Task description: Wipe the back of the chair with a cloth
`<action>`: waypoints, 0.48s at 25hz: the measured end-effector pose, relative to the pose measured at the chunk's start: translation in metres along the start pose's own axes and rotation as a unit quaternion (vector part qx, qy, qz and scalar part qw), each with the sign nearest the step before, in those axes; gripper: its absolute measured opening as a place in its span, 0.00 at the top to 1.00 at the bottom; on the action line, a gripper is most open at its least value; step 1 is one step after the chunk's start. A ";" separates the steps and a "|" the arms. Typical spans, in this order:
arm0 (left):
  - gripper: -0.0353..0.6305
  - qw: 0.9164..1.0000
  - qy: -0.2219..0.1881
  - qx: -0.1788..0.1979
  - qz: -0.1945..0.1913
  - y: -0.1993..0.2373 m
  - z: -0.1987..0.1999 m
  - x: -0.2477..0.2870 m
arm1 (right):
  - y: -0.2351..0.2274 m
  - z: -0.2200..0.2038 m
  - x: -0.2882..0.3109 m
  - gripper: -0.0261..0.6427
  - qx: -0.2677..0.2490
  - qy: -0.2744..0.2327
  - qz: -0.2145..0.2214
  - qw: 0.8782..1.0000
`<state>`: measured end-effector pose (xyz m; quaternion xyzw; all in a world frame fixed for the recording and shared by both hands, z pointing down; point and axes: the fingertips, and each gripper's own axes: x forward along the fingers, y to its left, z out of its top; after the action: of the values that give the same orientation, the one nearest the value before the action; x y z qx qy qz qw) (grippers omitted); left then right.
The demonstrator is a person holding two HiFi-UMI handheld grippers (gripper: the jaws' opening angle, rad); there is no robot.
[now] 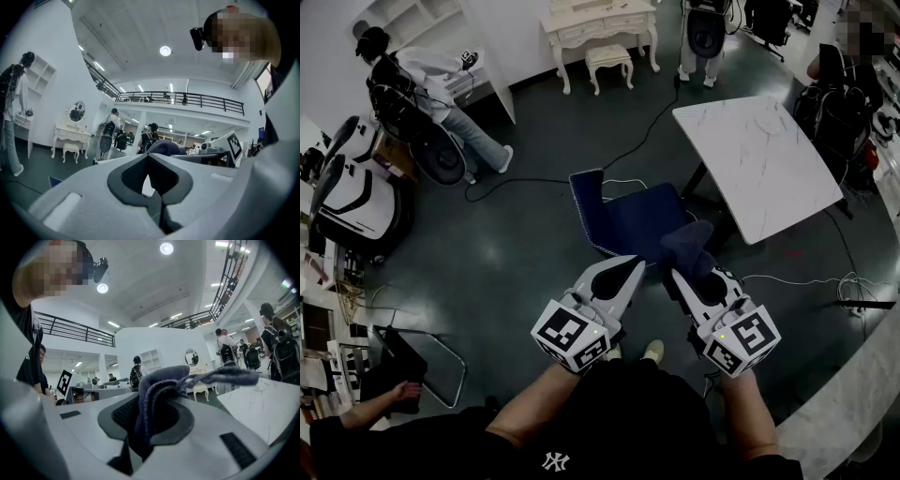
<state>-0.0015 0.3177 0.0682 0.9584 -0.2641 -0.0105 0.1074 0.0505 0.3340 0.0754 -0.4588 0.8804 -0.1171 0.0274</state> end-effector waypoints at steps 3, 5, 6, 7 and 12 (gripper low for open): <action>0.94 1.000 0.000 -0.002 0.001 0.000 -0.001 -0.005 | 0.007 -0.003 0.002 0.84 -0.003 0.003 0.003 1.000; 0.94 1.000 0.000 -0.002 0.000 -0.002 -0.001 -0.005 | 0.008 -0.003 0.001 0.84 -0.004 0.004 0.004 1.000; 0.94 1.000 0.001 -0.002 0.000 -0.003 -0.001 -0.005 | 0.008 -0.003 0.001 0.84 -0.005 0.004 0.005 1.000; 0.94 1.000 0.001 -0.002 -0.001 -0.005 -0.002 -0.004 | 0.008 -0.003 0.000 0.84 -0.005 0.003 0.005 1.000; 0.94 1.000 0.004 -0.005 -0.001 -0.010 -0.006 -0.001 | 0.007 -0.005 -0.003 0.84 0.003 0.005 0.014 1.000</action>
<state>0.0029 0.3274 0.0722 0.9582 -0.2628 -0.0079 0.1131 0.0457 0.3415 0.0781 -0.4462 0.8862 -0.1217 0.0264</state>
